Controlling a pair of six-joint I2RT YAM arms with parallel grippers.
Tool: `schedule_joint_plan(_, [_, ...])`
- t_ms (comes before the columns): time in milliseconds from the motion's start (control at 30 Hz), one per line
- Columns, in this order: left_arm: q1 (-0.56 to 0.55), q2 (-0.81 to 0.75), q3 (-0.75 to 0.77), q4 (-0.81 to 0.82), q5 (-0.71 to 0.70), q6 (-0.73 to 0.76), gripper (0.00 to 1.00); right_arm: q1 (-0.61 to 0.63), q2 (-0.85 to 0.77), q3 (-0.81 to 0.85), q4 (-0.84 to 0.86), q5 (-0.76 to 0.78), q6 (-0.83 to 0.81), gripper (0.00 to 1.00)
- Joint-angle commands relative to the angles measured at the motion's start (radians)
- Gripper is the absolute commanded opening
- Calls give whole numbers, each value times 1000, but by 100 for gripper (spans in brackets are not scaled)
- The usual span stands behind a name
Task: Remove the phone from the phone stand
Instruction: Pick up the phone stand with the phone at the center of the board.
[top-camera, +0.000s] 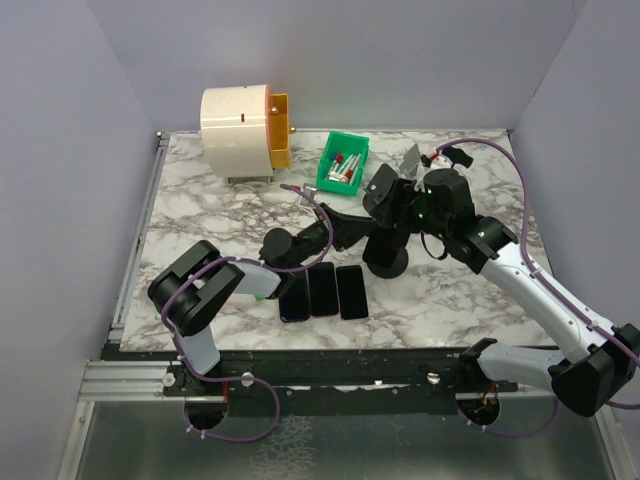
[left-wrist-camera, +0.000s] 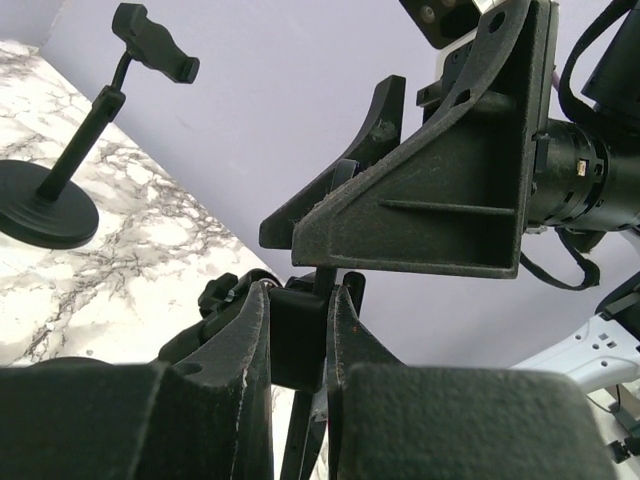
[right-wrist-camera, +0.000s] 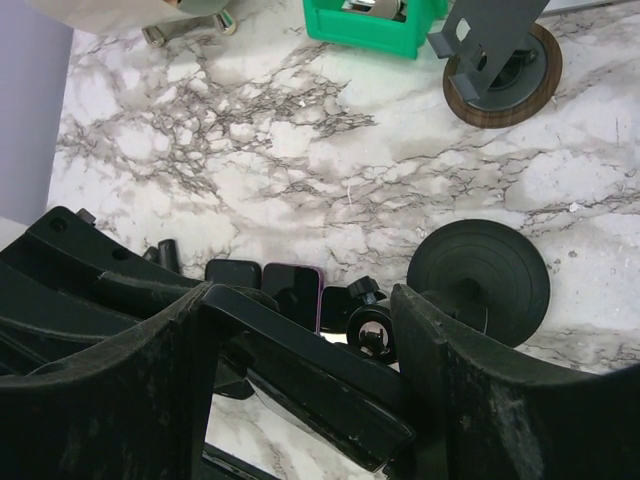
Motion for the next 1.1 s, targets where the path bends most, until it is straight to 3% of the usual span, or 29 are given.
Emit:
schedule_joint_plan(0, [19, -1, 4, -42, 1, -6, 0, -32, -37, 11, 12, 13, -11, 0])
schedule_joint_plan(67, [19, -2, -2, -29, 6, -13, 2, -31, -37, 9, 15, 5, -13, 0])
schedule_joint_plan(333, [20, -42, -6, -85, 52, 35, 47, -30, -33, 8, -3, 11, -36, 0])
schedule_joint_plan(433, [20, -59, -1, -130, 85, 63, 55, -30, -25, 27, -17, 8, -66, 0])
schedule_joint_plan(767, [21, -38, 54, -171, 211, 90, 58, -31, 11, 77, -28, -85, -168, 0])
schedule_joint_plan(1067, [17, 0, 129, -252, 229, 139, 52, -31, 35, 120, -51, -119, -217, 0])
